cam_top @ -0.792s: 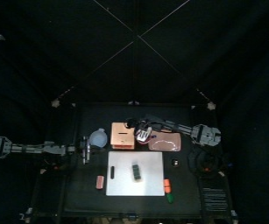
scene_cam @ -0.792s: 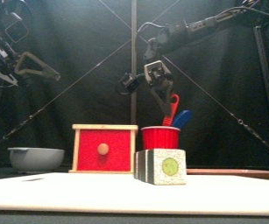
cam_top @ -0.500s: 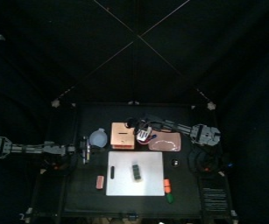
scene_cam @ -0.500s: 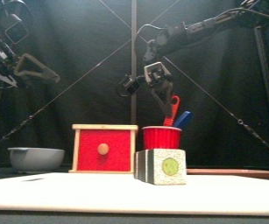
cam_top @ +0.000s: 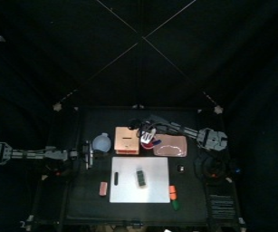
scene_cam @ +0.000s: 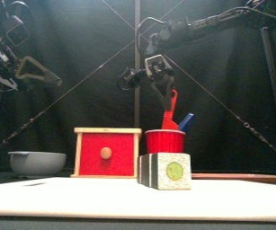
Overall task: Place sushi on board then cut the sushi with the knife then place the pieces on the plate
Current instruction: Grasp knife edge with left hand
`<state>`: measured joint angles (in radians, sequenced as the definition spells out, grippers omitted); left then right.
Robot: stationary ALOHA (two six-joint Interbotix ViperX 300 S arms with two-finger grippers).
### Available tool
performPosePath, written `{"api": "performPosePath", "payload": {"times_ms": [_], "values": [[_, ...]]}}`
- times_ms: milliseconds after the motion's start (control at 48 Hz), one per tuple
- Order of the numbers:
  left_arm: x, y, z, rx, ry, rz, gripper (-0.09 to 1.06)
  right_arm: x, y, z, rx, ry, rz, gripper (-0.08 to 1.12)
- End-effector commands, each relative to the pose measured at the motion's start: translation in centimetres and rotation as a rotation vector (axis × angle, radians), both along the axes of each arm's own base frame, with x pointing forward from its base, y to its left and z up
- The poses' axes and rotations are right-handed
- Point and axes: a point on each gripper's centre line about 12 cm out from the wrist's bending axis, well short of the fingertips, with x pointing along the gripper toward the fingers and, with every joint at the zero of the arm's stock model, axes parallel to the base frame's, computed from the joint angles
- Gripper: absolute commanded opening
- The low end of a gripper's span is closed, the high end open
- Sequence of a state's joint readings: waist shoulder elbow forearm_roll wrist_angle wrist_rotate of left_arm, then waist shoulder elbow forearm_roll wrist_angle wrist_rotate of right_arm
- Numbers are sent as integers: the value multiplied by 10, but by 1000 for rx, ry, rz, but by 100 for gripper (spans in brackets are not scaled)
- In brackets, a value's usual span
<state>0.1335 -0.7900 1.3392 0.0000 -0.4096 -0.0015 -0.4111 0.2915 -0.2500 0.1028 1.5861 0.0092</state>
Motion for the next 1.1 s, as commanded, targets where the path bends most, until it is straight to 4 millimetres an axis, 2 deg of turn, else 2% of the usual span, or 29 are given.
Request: {"api": "performPosePath", "payload": {"times_ms": [21, 354, 708, 1104], "values": [[2, 1, 6, 4, -18, 2, -2, -3, -4, 26, -27, -61, -9, 49], [2, 1, 5, 2, -17, 2, -2, -16, -9, 47, -58, -86, -32, 49], [3, 2, 7, -21, -23, 18, -2, -31, -6, 79, -86, -147, -47, 49], [5, 4, 14, -20, -45, 23, -2, -62, 8, 134, -170, -264, -48, 49]]}}
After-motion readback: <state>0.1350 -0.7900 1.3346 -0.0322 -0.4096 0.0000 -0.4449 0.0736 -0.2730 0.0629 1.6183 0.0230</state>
